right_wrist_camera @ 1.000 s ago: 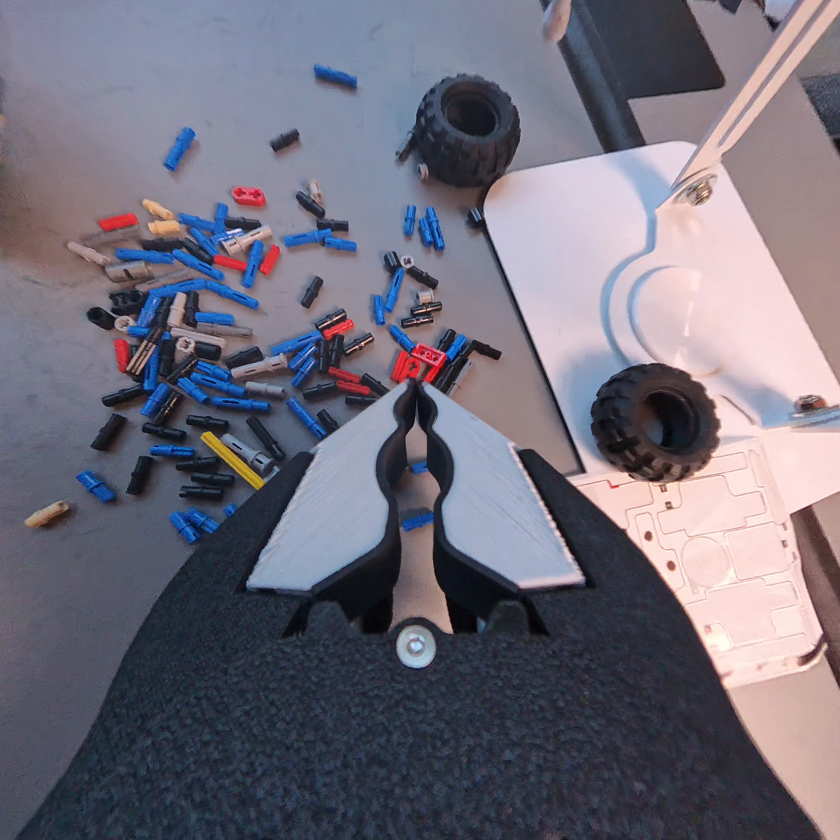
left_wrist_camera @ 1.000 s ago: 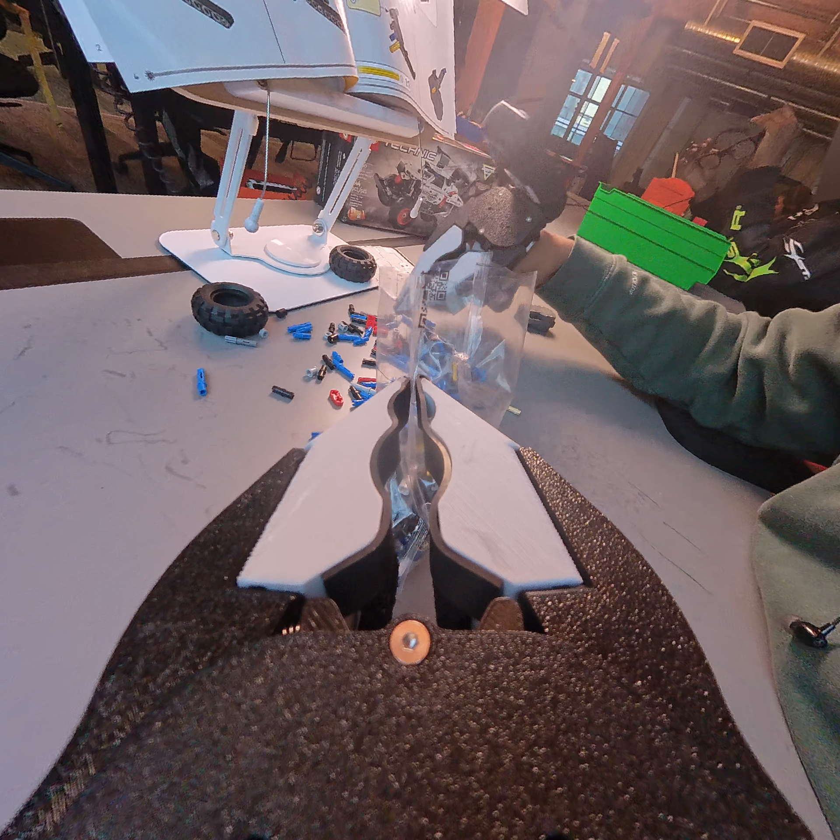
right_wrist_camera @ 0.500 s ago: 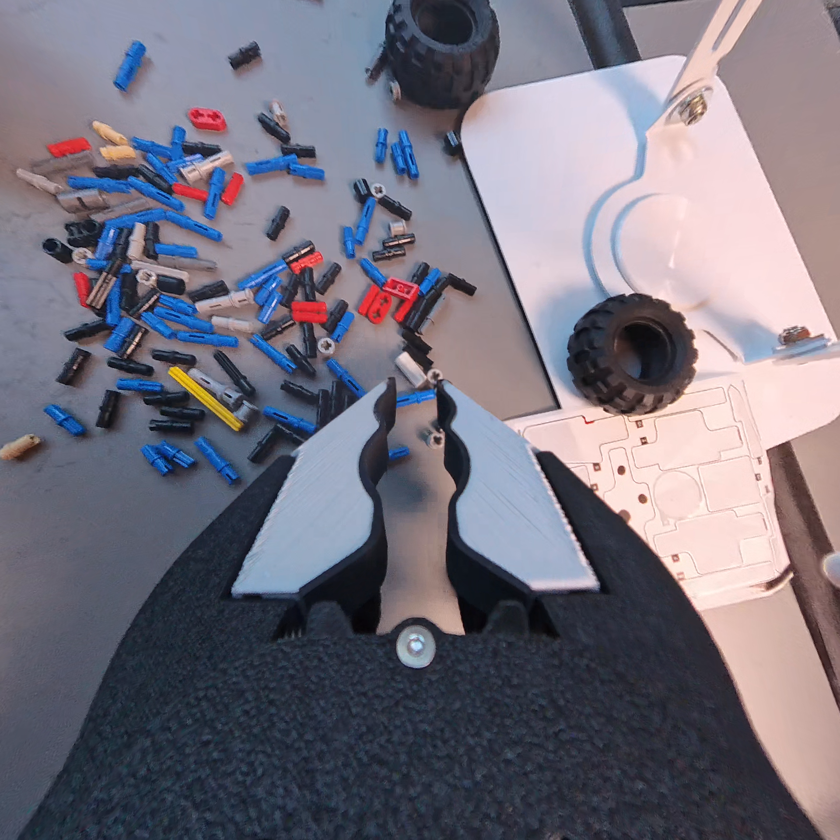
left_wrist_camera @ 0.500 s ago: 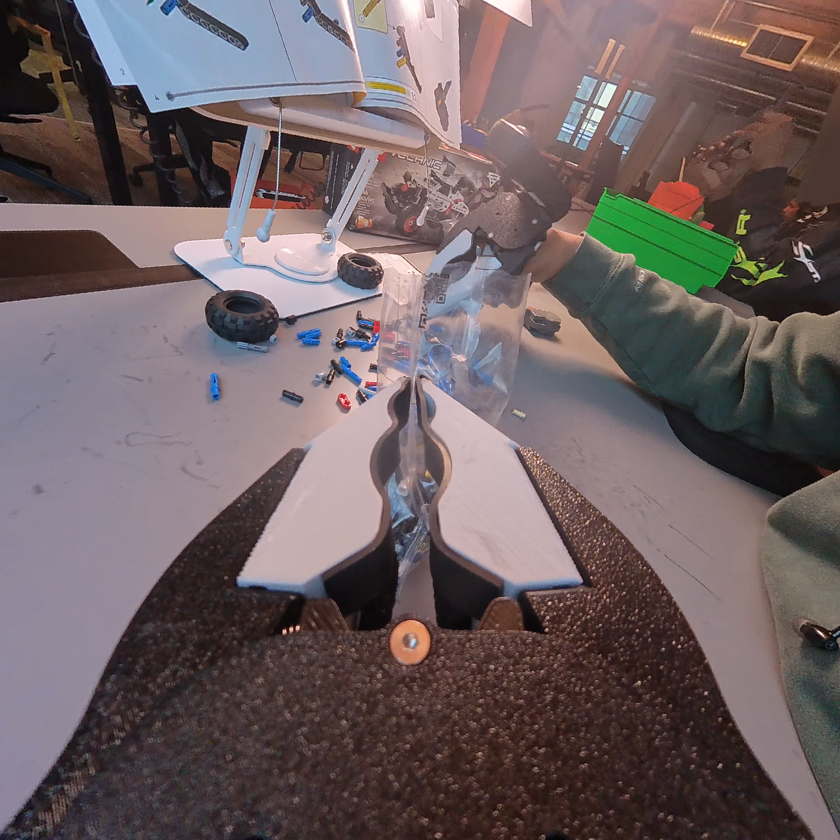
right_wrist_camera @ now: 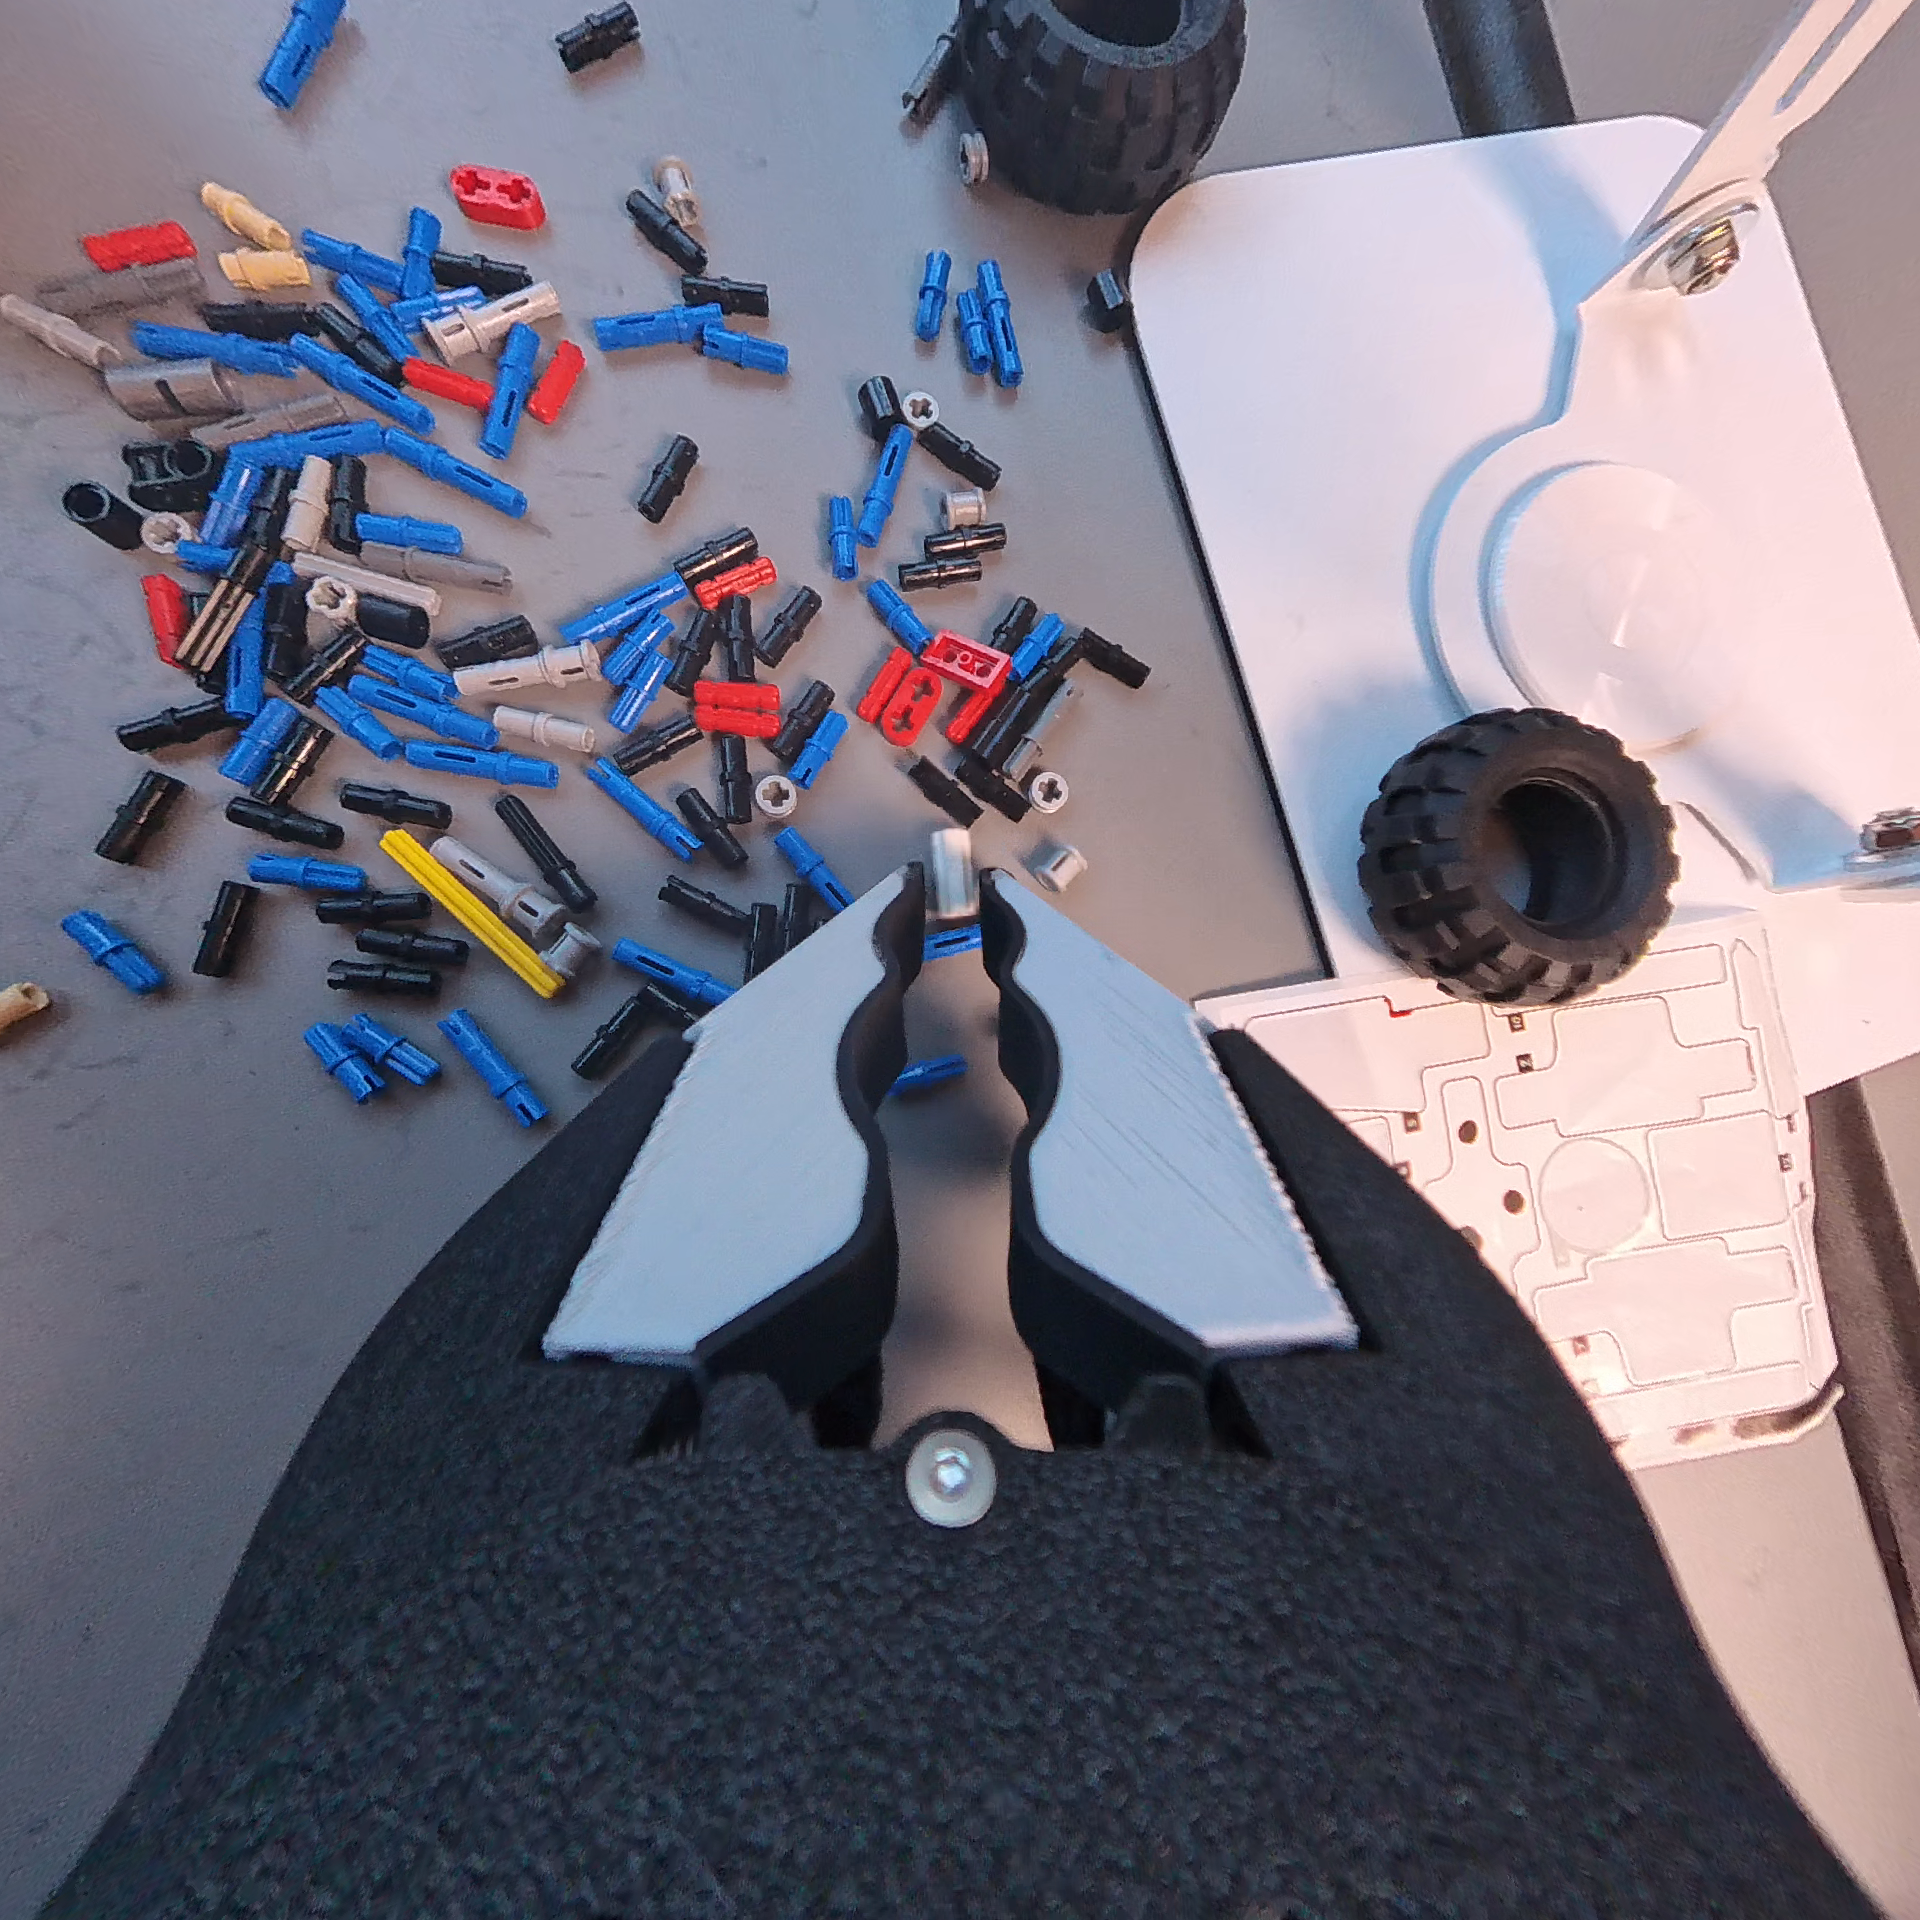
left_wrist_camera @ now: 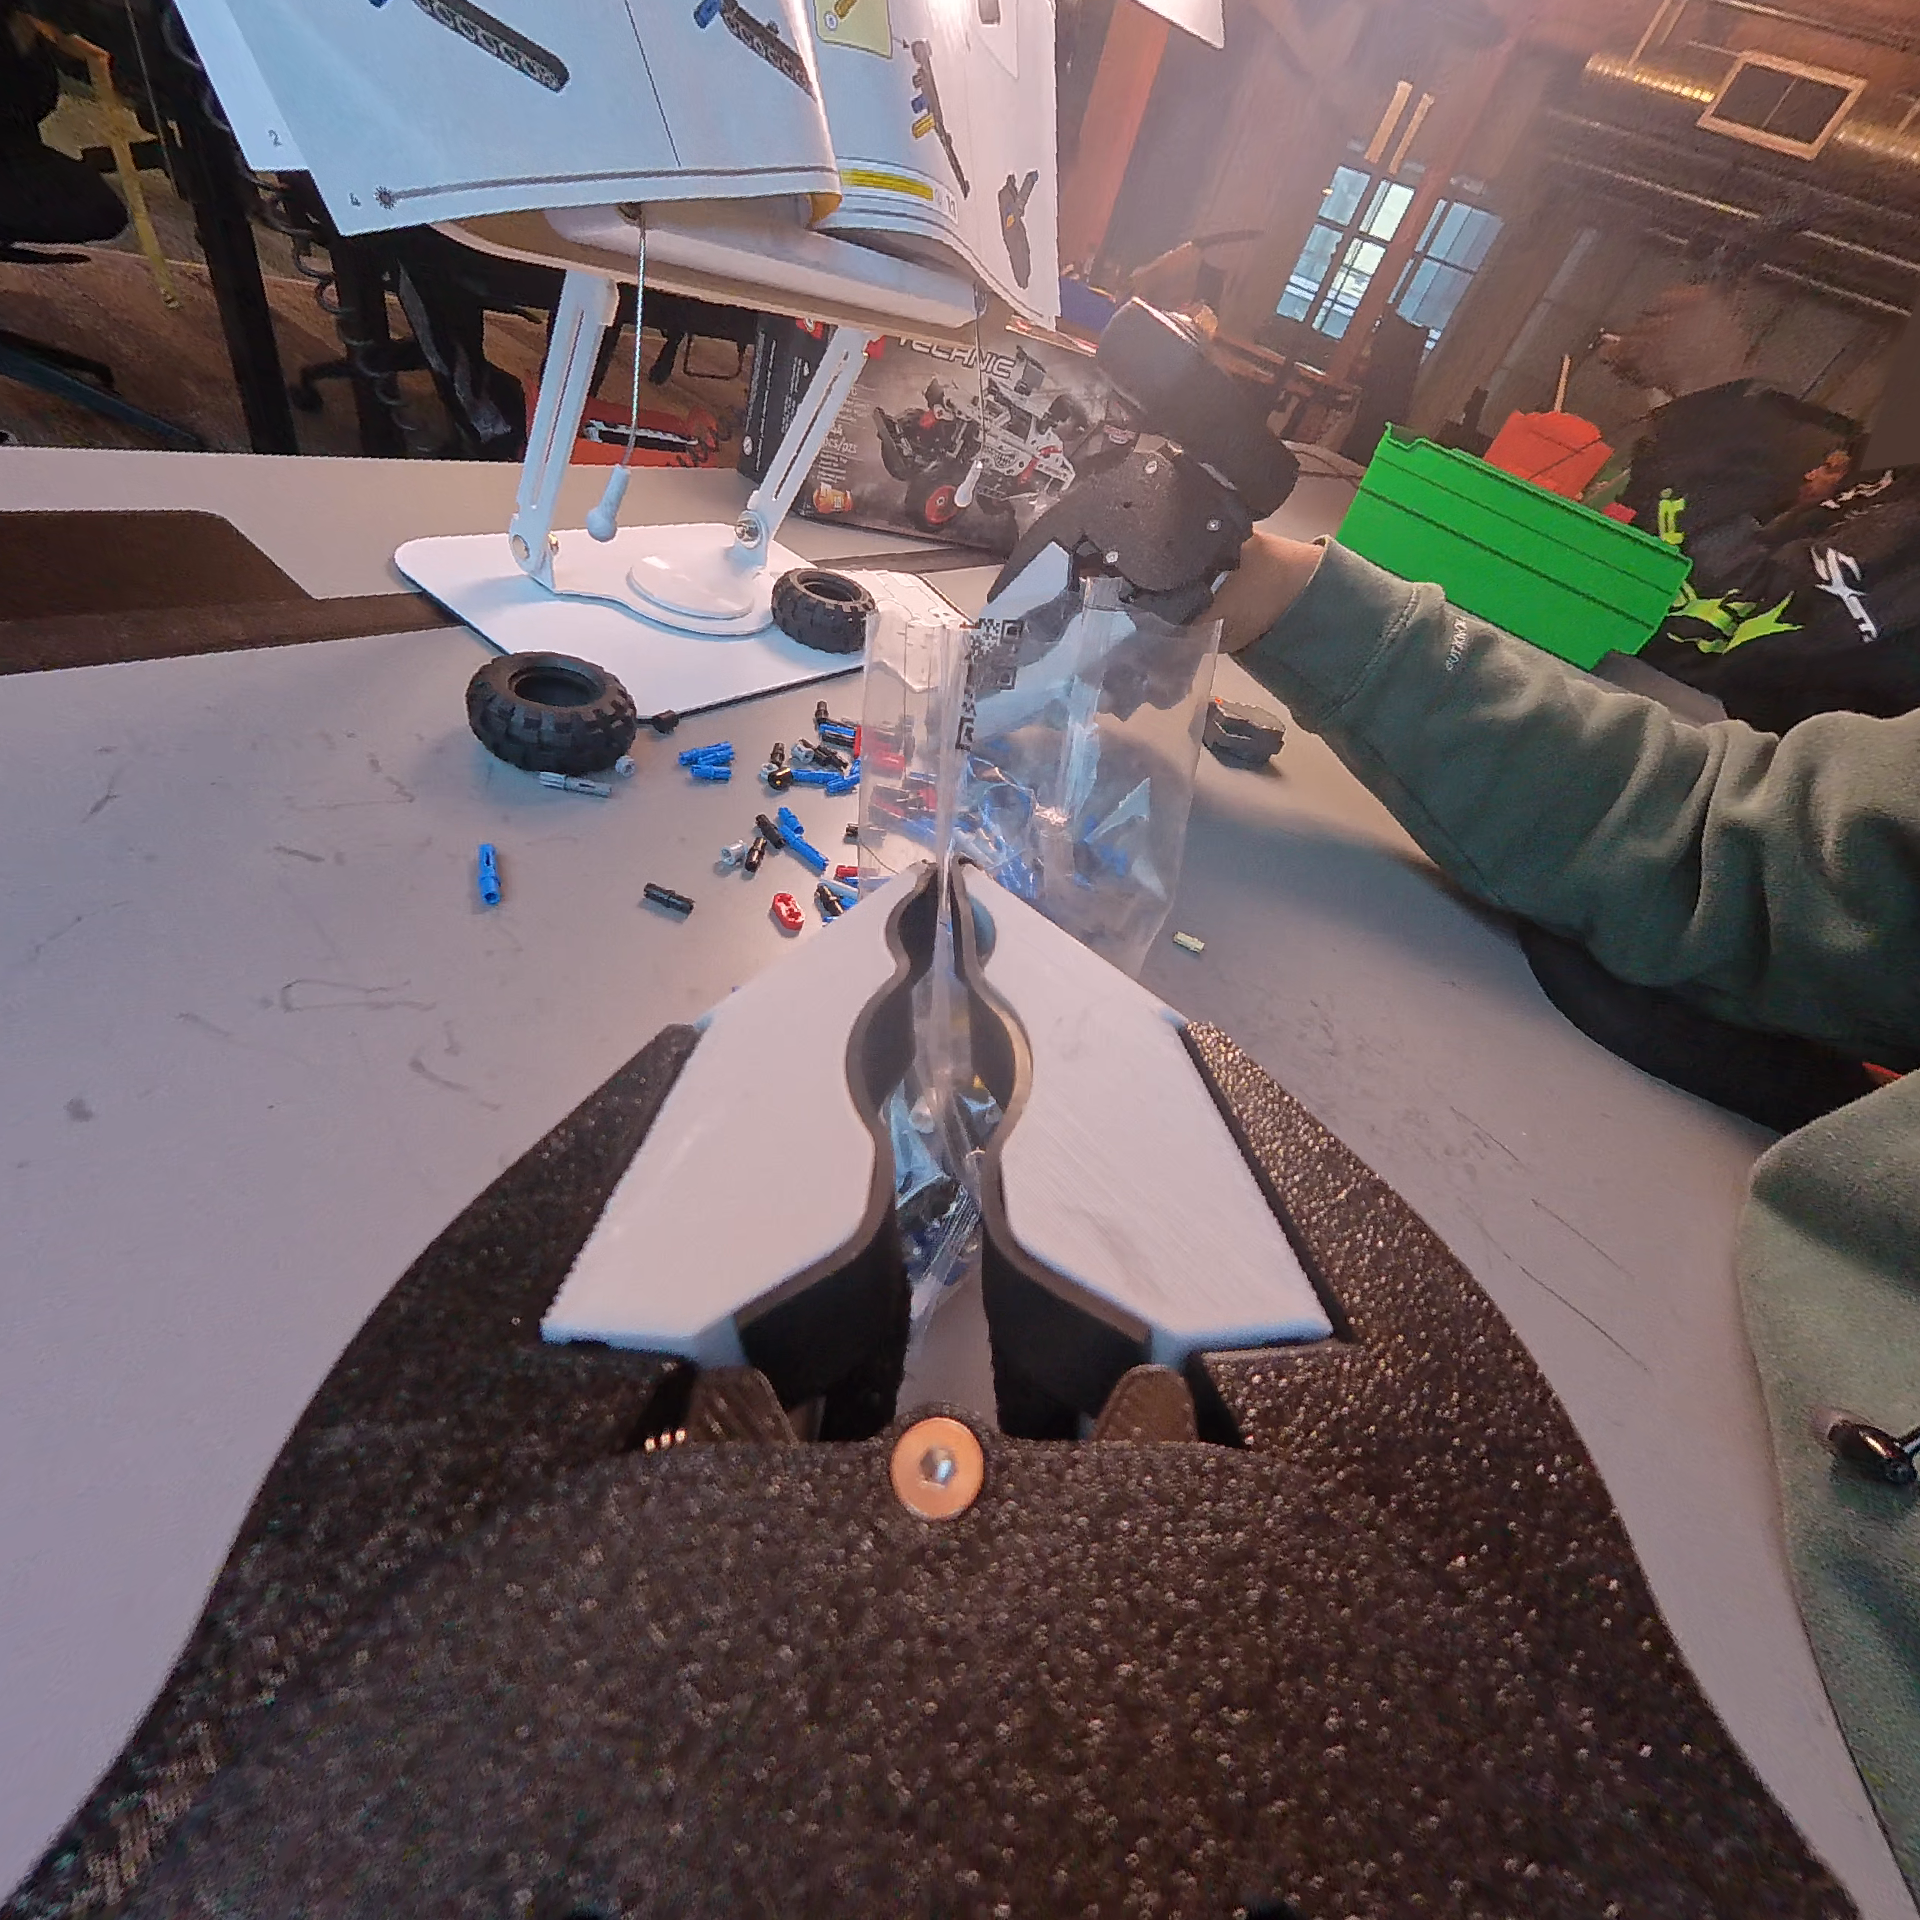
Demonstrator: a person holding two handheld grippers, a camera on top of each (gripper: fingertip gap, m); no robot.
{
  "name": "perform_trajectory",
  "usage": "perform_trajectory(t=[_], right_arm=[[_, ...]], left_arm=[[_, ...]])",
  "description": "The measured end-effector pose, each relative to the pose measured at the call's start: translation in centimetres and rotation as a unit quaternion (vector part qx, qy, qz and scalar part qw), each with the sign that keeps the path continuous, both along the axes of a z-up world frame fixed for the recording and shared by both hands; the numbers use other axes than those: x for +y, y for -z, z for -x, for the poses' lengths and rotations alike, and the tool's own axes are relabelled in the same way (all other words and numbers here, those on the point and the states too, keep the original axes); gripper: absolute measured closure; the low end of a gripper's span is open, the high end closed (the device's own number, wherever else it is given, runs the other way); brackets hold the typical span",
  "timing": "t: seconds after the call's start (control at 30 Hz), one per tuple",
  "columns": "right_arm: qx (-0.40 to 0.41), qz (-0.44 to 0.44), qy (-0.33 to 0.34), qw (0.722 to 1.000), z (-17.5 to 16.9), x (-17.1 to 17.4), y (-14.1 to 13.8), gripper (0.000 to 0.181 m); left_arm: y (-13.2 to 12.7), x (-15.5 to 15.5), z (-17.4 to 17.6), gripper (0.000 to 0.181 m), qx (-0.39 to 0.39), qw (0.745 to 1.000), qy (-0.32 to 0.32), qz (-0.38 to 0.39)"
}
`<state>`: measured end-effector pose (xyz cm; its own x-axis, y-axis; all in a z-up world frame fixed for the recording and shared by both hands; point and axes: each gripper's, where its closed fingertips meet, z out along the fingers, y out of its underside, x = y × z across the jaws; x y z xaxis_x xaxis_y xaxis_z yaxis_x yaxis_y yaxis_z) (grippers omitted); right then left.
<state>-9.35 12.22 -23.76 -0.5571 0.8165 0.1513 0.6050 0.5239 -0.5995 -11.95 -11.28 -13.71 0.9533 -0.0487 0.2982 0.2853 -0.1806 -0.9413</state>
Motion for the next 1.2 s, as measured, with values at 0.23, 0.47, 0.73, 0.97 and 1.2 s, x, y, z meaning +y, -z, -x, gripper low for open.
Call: perform_trajectory(t=[0.23, 0.47, 0.73, 0.97, 1.2], right_arm=[[0.041, 0.041, 0.007, 0.998, 0.9, -0.8, -2.1, 0.175], [0.183, 0.191, -0.124, 0.956, 1.6, -11.8, -16.3, 0.175], [0.086, 0.127, -0.253, 0.955, 2.3, -20.6, -13.8, 0.168], [0.189, 0.186, -0.113, 0.958, 5.7, -13.9, -17.2, 0.169], [0.132, -0.008, -0.021, 0.991, 8.4, -7.0, -6.4, 0.181]], left_arm=[[0.0, 0.0, 0.0, 0.180, 0.001, 1.000, -0.001, 0.000], [-0.2, 0.0, 0.0, 0.180, 0.006, 1.000, -0.004, -0.005], [-0.9, -0.3, -0.3, 0.180, 0.015, 1.000, 0.004, -0.023], [-1.3, -0.9, 0.2, 0.181, 0.016, 0.999, 0.002, -0.032], [-1.1, -1.3, 1.2, 0.180, 0.028, 0.999, -0.022, -0.023]])
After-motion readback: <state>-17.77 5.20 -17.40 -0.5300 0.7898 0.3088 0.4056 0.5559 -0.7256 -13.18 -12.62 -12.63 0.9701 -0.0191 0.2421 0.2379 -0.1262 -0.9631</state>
